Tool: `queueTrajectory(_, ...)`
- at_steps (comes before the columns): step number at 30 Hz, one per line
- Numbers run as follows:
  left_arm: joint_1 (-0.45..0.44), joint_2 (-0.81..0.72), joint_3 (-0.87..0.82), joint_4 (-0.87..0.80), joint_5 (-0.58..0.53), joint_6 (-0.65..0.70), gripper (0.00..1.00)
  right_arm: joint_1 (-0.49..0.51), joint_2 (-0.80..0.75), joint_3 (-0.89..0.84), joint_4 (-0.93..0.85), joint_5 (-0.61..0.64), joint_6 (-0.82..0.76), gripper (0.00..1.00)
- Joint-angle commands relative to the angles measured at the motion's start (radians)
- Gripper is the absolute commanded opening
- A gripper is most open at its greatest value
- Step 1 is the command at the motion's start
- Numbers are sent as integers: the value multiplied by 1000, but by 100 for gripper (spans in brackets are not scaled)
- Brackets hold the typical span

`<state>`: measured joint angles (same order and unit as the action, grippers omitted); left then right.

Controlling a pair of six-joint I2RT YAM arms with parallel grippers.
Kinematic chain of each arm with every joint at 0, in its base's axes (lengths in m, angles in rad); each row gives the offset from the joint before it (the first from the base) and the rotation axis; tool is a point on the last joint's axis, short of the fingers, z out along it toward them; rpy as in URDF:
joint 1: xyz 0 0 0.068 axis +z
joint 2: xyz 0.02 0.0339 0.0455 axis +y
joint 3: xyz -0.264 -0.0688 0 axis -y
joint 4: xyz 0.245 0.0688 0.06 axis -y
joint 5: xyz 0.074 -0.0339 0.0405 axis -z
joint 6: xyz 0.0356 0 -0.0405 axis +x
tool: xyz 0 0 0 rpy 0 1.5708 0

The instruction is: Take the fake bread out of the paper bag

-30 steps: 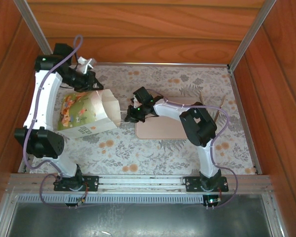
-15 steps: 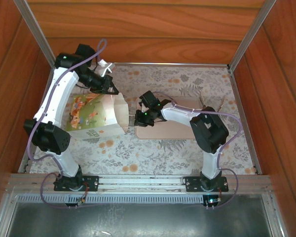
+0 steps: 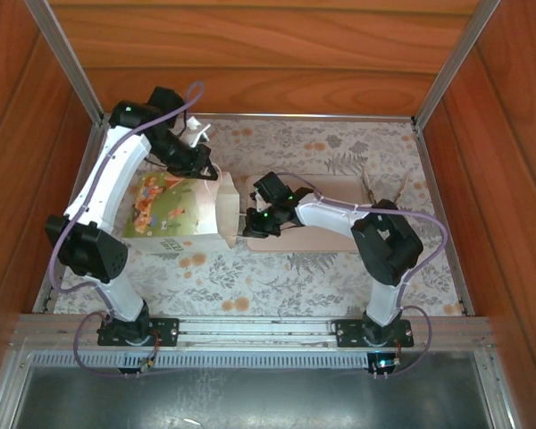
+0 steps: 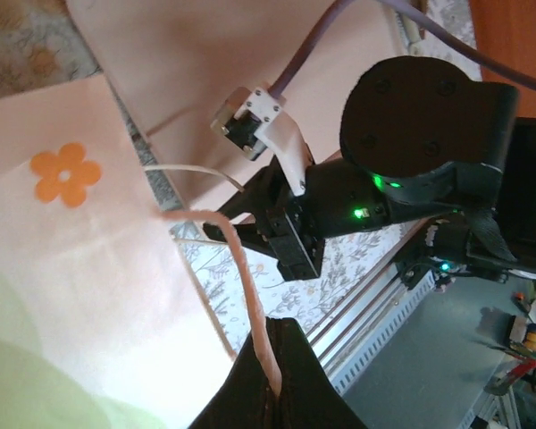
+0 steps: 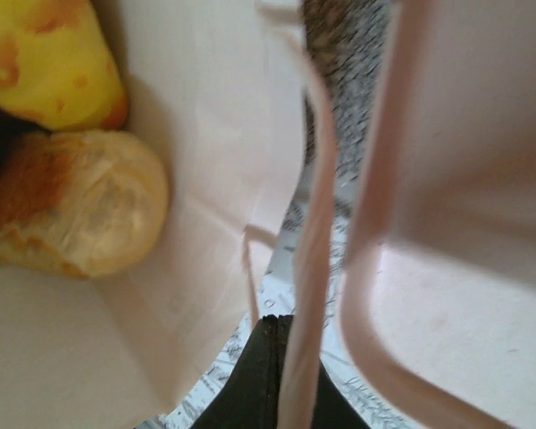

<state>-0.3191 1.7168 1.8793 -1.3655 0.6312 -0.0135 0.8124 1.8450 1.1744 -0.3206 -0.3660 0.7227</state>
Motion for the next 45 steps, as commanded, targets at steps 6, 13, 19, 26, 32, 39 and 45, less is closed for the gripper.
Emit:
queueTrajectory(6, -4, -166, -161, 137, -210, -198, 0, 91, 19, -10, 48, -68, 9, 5)
queueTrajectory(13, 8, -252, -278, 229, -333, -311, 0, 102, 62, 17, 30, -19, 15, 5)
queueTrajectory(19, 35, -231, -279, 297, -418, -347, 0, 99, 134, 108, 29, -50, -6, 4)
queueTrajectory(26, 64, -105, -120, 307, -387, -299, 0, 99, 238, 215, 82, -80, 50, 4)
queueTrajectory(32, 84, -41, -47, 306, -330, -258, 0, 99, 306, 282, 164, -53, 140, 4)
queueTrajectory(39, 61, 43, 69, 307, -253, -182, 0, 96, 210, 217, 128, 110, 134, 4)
queueTrajectory(45, 16, 145, 186, 302, -215, -168, 0, 94, 169, 120, 190, 162, 208, 4)
